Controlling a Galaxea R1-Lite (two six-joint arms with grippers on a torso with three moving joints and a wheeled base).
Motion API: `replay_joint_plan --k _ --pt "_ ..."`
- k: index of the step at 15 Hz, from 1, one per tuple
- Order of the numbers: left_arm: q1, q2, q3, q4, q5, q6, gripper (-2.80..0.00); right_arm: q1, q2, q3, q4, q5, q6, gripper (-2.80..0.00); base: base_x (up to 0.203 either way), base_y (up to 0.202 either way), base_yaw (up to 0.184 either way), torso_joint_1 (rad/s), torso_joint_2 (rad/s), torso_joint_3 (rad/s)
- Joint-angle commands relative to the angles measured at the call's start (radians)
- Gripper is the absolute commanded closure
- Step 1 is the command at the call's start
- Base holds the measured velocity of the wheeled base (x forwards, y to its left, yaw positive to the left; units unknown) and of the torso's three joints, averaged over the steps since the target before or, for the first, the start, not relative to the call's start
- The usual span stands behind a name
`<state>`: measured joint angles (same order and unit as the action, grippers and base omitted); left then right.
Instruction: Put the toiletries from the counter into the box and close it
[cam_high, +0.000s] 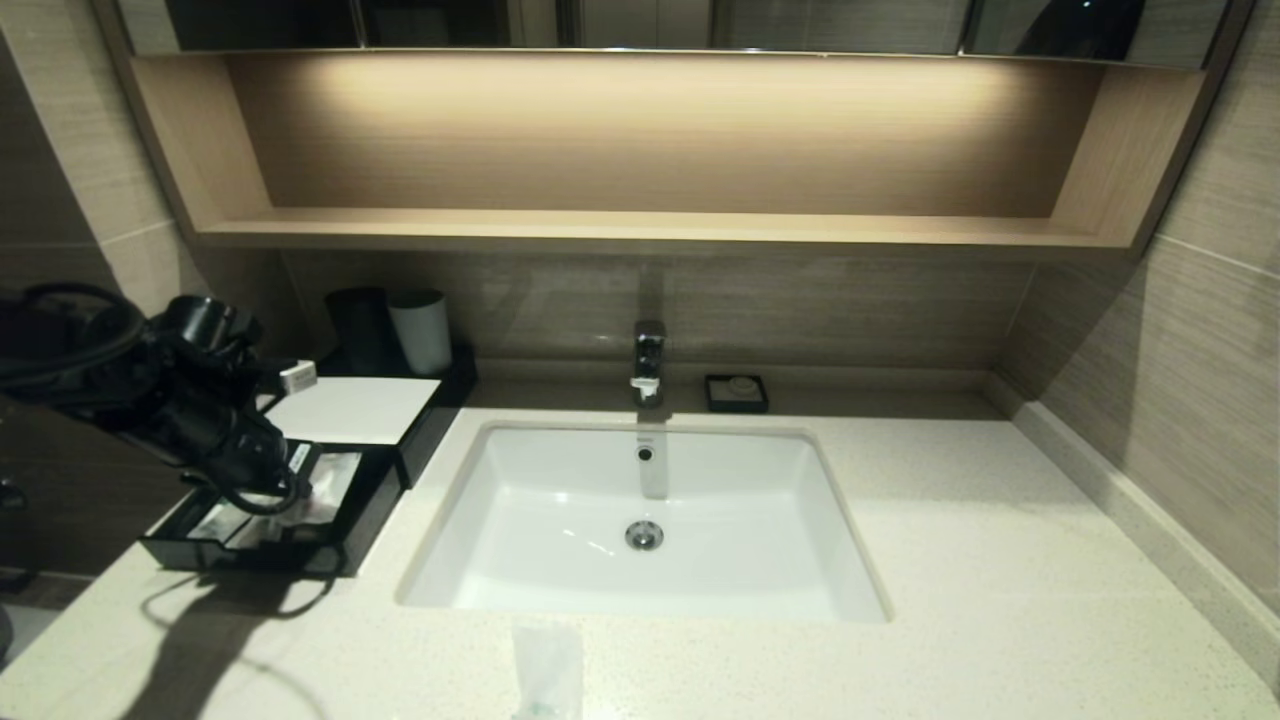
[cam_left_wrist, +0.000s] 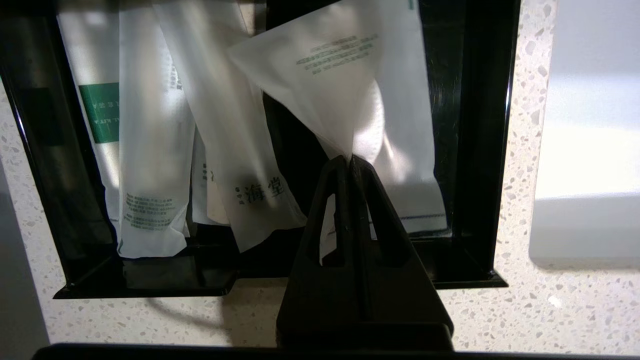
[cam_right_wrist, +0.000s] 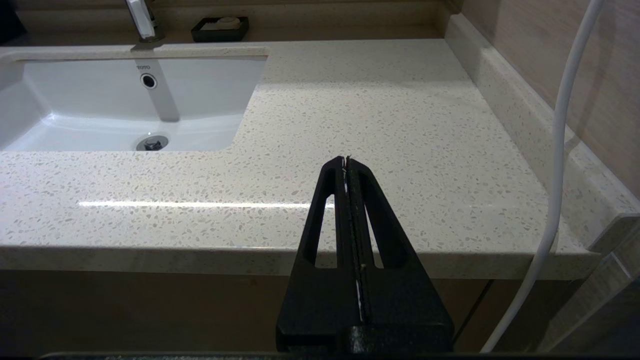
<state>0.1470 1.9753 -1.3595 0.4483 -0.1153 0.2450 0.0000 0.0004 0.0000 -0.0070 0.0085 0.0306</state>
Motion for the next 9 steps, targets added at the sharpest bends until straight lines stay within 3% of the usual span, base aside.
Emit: replay_joint_plan --k 1,9 --pt "0.0 0.034 -0.027 0.01 -0.001 -0.025 0.0 0.0 0.001 0.0 -0.001 0.001 0.0 0.0 0.0 0.0 0.0 0.0 0.0 0.0" --pt "-0.001 0.094 -0.095 0.026 -0.001 -0.053 0.0 0.0 0.001 0.0 0.001 0.001 0.0 0.0 0.0 0.0 0.0 0.0 0.0 0.0"
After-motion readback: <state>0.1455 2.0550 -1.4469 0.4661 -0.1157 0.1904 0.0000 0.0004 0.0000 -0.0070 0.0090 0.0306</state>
